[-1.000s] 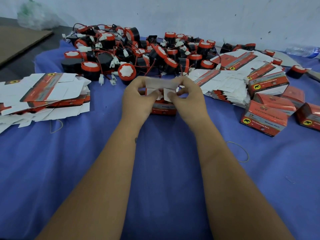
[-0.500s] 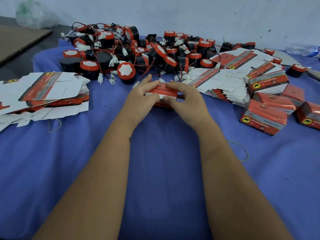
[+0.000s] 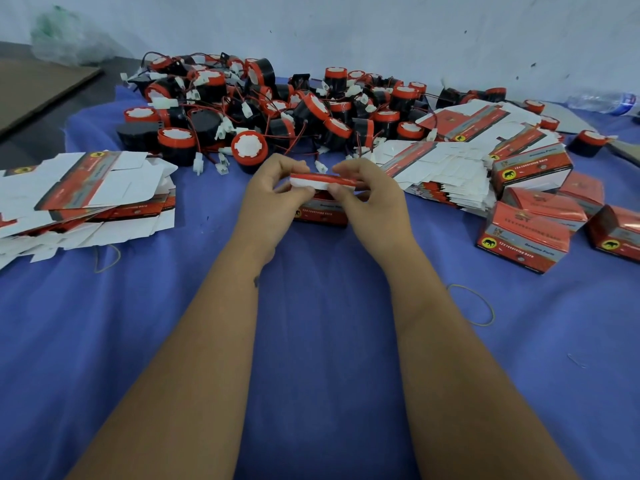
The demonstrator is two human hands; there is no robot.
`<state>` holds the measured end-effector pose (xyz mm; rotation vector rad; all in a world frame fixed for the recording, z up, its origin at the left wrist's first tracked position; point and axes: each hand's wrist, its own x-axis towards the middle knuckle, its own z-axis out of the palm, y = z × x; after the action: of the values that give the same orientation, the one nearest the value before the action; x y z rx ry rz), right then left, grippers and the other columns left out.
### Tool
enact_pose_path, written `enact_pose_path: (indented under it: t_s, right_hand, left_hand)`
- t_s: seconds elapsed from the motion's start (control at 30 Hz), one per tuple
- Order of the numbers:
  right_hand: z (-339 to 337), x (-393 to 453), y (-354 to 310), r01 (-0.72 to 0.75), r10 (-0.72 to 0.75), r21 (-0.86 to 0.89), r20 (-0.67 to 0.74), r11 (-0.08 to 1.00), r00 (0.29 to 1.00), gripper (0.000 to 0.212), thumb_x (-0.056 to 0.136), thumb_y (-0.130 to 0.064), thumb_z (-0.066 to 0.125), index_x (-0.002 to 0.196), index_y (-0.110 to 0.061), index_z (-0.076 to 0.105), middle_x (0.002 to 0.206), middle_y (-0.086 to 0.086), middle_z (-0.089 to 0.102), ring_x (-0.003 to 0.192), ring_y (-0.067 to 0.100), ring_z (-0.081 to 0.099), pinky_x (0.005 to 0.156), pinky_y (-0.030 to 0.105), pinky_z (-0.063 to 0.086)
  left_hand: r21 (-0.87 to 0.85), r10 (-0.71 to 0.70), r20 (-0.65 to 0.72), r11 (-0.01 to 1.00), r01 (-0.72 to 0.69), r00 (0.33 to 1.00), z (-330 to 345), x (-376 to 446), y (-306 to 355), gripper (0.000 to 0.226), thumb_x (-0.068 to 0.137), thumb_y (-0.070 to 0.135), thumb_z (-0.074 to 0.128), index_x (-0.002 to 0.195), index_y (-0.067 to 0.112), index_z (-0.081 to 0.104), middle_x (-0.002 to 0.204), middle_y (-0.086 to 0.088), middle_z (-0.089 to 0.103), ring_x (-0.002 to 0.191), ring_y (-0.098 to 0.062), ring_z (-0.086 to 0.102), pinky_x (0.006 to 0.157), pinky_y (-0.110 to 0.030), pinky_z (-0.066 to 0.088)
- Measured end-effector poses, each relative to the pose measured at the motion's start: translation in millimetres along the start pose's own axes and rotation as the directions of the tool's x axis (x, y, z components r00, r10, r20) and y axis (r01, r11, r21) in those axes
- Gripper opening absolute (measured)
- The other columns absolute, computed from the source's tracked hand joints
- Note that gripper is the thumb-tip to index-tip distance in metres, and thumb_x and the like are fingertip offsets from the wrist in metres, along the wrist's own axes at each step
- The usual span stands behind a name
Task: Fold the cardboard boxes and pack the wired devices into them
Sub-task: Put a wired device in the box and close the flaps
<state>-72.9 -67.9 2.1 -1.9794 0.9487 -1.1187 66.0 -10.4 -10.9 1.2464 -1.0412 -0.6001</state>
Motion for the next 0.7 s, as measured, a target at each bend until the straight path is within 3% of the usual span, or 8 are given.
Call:
enact_pose_path:
  t_s: [0.17, 0.23, 0.33, 0.4, 0.47, 0.53, 0.6, 0.7]
  right_hand:
    - [-1.7, -0.8, -1.0, -0.033, 0.033, 0.075, -0.003, 0.997, 0.999, 0.015, 0.089, -0.007, 0.065, 0.096, -0.021, 0.064, 0.101, -0.012, 0.061, 0.099, 0.011, 0.058, 0.077, 0.012, 0.049]
    - [-1.7, -1.0, -0.6, -0.045, 0.048, 0.095, -0.026, 0.994, 0.999, 0.015, 0.087, -0.006, 0.067, 0.094, -0.020, 0.065, 0.106, -0.003, 0.061, 0.102, 0.014, 0.057, 0.081, 0.019, 0.051]
    - [-0.4, -1.3, -0.6, -0.022, 0.030, 0.082, -0.095, 0.996, 0.995, 0.020, 0.084, -0.004, 0.071, 0.087, -0.023, 0.065, 0.110, 0.002, 0.050, 0.104, 0.014, 0.053, 0.081, 0.015, 0.049]
    - [0.5, 0.0, 0.1, 0.007, -0.004, 0.024, -0.132, 1.000, 0.991, 0.016, 0.082, -0.005, 0.073, 0.085, -0.020, 0.067, 0.102, -0.003, 0.046, 0.100, 0.016, 0.053, 0.082, 0.018, 0.049]
    - [1.5, 1.7, 2.1, 0.058, -0.069, -0.072, -0.152, 0.996, 0.986, 0.008, 0.082, -0.006, 0.075, 0.087, -0.011, 0.070, 0.095, -0.006, 0.047, 0.095, 0.018, 0.053, 0.079, 0.019, 0.046]
    - [3.1, 2.2, 4.0, 0.098, -0.126, -0.181, -0.151, 0.979, 0.980, 0.007, 0.083, -0.010, 0.074, 0.089, -0.007, 0.073, 0.092, -0.004, 0.050, 0.092, 0.018, 0.053, 0.075, 0.022, 0.045]
    - [3.9, 1.7, 4.6, 0.124, -0.169, -0.275, -0.144, 0.953, 0.975, 0.008, 0.084, -0.013, 0.073, 0.091, -0.007, 0.074, 0.091, -0.002, 0.055, 0.092, 0.018, 0.052, 0.073, 0.030, 0.047]
    - [2.2, 1.3, 5.4, 0.204, -0.270, -0.378, -0.129, 0.903, 0.954, 0.011, 0.083, -0.011, 0.071, 0.090, -0.005, 0.075, 0.093, 0.003, 0.062, 0.095, 0.020, 0.050, 0.075, 0.030, 0.045]
  left_hand:
    - [-0.038, -0.074, -0.041, 0.997, 0.073, 0.996, 2.3, 1.0, 2.0, 0.029, 0.089, -0.003, 0.060, 0.087, 0.025, 0.066, 0.131, 0.005, 0.060, 0.107, 0.006, 0.057, 0.081, -0.016, 0.051]
    - [0.002, -0.060, -0.033, 0.998, 0.060, 0.998, 3.9, -0.4, 3.0, 0.029, 0.090, -0.003, 0.060, 0.089, 0.026, 0.066, 0.138, 0.003, 0.056, 0.110, 0.007, 0.055, 0.079, -0.011, 0.049]
    - [0.150, -0.001, -0.072, 0.989, 0.012, 0.997, 5.2, -4.6, 4.2, 0.027, 0.090, 0.005, 0.063, 0.095, 0.031, 0.067, 0.144, 0.004, 0.054, 0.125, -0.002, 0.051, 0.089, -0.011, 0.046]
    - [0.370, 0.086, -0.108, 0.928, -0.040, 0.990, 5.5, -7.3, 4.4, 0.026, 0.091, 0.012, 0.062, 0.107, 0.031, 0.069, 0.142, 0.007, 0.056, 0.133, -0.008, 0.047, 0.104, -0.016, 0.039]
    - [0.603, 0.195, -0.068, 0.789, -0.115, 0.978, 6.5, -10.0, 5.0, 0.031, 0.090, 0.016, 0.063, 0.119, 0.024, 0.069, 0.140, 0.005, 0.058, 0.143, -0.015, 0.037, 0.124, -0.039, 0.011]
    - [0.732, 0.275, 0.039, 0.646, -0.215, 0.961, 8.9, -10.3, 7.0, 0.039, 0.089, 0.014, 0.065, 0.126, 0.023, 0.066, 0.140, 0.002, 0.059, 0.146, -0.018, 0.032, 0.121, -0.045, -0.007]
    - [0.776, 0.282, 0.133, 0.567, -0.277, 0.950, 12.8, -11.0, 8.5, 0.045, 0.091, 0.009, 0.061, 0.133, 0.027, 0.061, 0.143, 0.002, 0.056, 0.147, -0.018, 0.031, 0.120, -0.043, -0.011]
    - [0.764, 0.235, 0.127, 0.596, -0.246, 0.964, 13.7, -10.0, 6.4, 0.051, 0.095, 0.002, 0.054, 0.137, 0.031, 0.057, 0.148, 0.005, 0.051, 0.148, -0.014, 0.028, 0.119, -0.041, -0.013]
